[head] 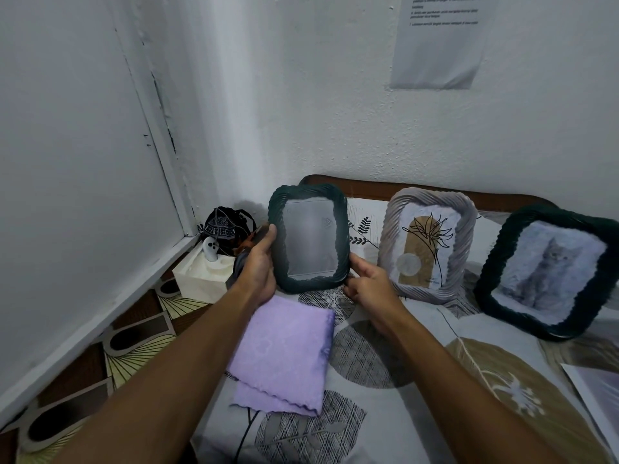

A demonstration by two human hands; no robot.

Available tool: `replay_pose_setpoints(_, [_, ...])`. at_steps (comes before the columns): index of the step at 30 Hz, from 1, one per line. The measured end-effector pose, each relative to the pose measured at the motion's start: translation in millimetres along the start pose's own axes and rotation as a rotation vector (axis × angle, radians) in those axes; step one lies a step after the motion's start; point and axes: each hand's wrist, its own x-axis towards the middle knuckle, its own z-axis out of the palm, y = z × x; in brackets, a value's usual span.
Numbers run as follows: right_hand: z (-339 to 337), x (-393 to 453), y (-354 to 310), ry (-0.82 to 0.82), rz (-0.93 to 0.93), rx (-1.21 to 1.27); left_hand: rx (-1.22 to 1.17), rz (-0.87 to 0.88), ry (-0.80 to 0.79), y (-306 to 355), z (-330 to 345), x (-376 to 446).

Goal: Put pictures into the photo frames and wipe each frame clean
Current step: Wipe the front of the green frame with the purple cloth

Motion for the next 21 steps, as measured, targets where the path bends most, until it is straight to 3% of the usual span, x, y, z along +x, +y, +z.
replay_pose_setpoints(21, [-2,-11,-9,0.002,-0.007,-0.063,0.094,-0.017,0.020,2,4,-5])
